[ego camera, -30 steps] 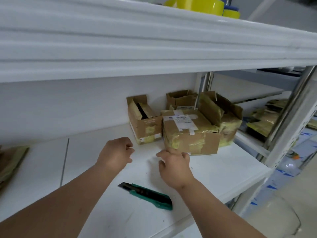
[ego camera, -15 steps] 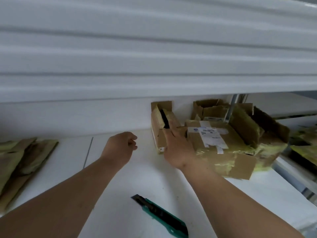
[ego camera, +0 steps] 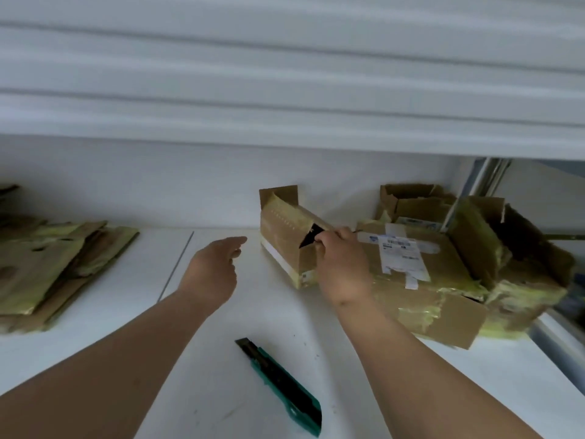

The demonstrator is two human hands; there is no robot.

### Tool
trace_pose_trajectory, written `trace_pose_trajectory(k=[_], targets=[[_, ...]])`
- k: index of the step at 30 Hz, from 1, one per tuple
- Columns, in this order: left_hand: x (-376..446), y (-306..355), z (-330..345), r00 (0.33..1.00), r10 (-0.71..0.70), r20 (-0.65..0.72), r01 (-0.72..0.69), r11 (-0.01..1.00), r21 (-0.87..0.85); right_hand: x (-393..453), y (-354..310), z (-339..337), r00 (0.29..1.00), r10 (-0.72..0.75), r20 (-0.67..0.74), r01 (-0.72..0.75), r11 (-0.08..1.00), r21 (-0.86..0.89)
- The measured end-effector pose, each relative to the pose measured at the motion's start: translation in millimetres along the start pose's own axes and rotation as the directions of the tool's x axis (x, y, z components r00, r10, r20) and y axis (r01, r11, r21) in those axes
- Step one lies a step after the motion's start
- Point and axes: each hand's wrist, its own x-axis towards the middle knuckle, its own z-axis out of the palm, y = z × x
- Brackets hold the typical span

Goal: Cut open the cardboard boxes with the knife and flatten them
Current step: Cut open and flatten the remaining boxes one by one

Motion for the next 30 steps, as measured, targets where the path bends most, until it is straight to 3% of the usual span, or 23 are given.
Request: trace_pose_trajectory(k=[4,9,15,19,23,27,30], targets=[[-16.6,1.7,-6.8,0.997,0.033,-0.076,-0.028,0.997,0.075,-15.2,-4.2,1.3,0.999,0.012,-0.047,0.004,0.948,0.319],[-28.8,-11.6,-20.4,0.983,-0.084,-0.166,0.069,0.993,-0.090,-38.2,-18.0,3.2,0.999,0.038,-0.021,-0.021,0.835,0.550],[-39.9,-39.9,-45.4,0.941,-0.327,-0.089,0.279,0.897,-0.343,-61.7,-50.4,0.7,0.986,0.144,0.089,-0.157,0.573,0.804],[-48.9,-62.2,-69.8,0.943,-0.330,-0.041,0.287,0.870,-0.402,-73.6,-76.4,5.5,0.955,0.203,0.218,-0.286,0.427,0.858],[-64.0,-86.5,-108.1,0.940,-0.317,-0.124,0.282,0.929,-0.238,-86.1,-109.6,18.7,0.939,0.290,0.185,-0.306,0.455,0.836],[-79.6,-100.5,-141.3,0.964,-0.228,-0.139,0.211,0.970,-0.123,-98.6,-138.7,28.8,0.867,0.479,0.138,-0.402,0.508,0.762],[-94.6,-105.7,-158.2,0.983,-0.106,-0.148,0.109,0.994,0.012,-107.7,-152.5,32.1,0.836,0.521,0.170,-0.450,0.476,0.755]])
